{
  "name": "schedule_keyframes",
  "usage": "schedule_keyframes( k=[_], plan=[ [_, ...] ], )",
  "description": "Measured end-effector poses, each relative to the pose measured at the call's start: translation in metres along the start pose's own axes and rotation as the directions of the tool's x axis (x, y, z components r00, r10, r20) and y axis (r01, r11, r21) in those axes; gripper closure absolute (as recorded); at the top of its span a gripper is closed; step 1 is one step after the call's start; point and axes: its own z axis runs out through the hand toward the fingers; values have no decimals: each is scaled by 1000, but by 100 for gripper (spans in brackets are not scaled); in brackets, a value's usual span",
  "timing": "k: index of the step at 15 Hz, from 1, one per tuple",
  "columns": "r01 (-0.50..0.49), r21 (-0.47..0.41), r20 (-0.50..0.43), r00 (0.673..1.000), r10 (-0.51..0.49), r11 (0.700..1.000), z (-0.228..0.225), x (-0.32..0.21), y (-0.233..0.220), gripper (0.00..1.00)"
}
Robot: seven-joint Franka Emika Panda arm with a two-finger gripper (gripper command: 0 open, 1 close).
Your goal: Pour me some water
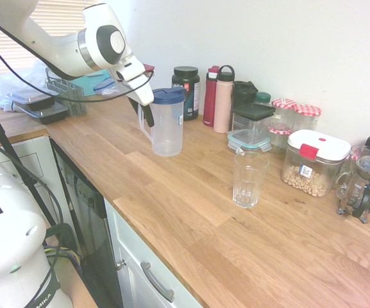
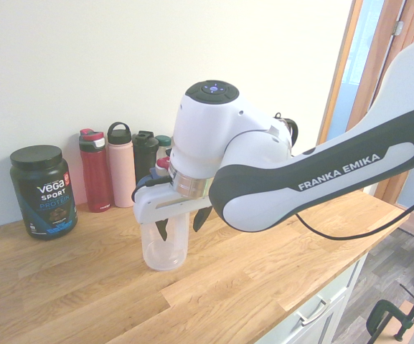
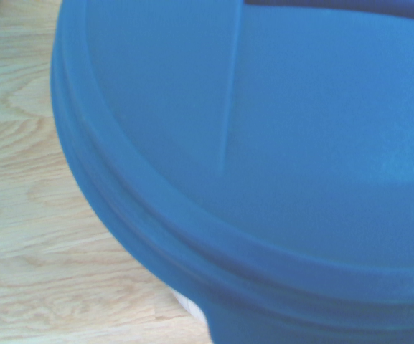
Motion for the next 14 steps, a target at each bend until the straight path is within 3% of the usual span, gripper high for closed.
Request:
schedule_keyframes(
  k=[14],
  plan=[
    [59,33,-21,998,-58,998,2,-17,2,100]
  ],
)
